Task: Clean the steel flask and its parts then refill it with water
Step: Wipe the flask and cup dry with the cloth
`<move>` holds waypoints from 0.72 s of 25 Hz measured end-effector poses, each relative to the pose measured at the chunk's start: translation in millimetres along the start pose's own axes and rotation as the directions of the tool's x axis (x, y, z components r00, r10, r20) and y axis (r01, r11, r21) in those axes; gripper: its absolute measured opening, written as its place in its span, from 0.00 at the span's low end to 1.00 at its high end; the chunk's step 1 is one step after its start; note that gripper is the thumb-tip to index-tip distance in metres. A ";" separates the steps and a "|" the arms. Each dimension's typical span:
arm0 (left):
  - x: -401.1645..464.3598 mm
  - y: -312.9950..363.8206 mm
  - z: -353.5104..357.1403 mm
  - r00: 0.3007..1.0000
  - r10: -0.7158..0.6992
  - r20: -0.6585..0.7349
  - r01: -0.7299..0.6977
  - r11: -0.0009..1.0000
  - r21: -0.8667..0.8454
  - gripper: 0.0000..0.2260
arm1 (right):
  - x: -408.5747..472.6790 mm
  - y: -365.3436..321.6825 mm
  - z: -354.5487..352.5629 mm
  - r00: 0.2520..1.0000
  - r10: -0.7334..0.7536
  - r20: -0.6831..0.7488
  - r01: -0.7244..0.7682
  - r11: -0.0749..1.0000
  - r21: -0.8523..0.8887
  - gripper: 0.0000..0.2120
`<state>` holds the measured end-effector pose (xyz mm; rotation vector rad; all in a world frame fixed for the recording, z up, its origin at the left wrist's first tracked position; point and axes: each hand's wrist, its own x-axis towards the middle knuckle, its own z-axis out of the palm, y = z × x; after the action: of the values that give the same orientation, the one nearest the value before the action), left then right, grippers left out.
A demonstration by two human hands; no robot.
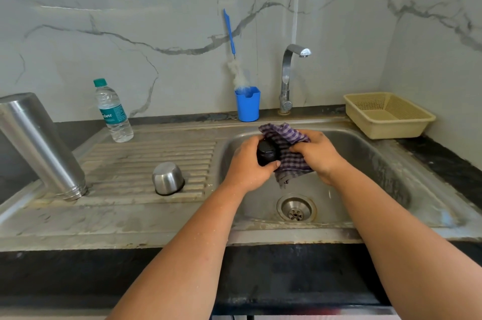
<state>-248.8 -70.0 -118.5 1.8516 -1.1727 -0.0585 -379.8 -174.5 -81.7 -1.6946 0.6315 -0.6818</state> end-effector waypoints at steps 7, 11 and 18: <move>6.1 -2.4 -6.3 0.861 -0.506 0.039 0.415 0.658 -0.628 0.19 | 1.8 4.2 -4.1 0.995 0.061 0.075 -0.051 0.991 -0.121 0.20; 2.7 12.3 -22.0 0.819 -0.516 0.252 0.501 0.426 -0.754 0.08 | 2.6 3.0 -12.5 0.989 -0.129 -0.072 0.102 0.949 -0.299 0.27; 0.6 13.9 -22.1 0.804 -0.487 0.341 0.452 0.130 -0.882 0.06 | -9.5 -2.0 9.2 0.859 -0.463 0.217 0.504 0.696 -0.512 0.29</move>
<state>-247.7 -57.5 -95.5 0.9684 -0.2203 -0.9202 -379.6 -161.2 -82.5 -2.4762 0.3305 -0.8531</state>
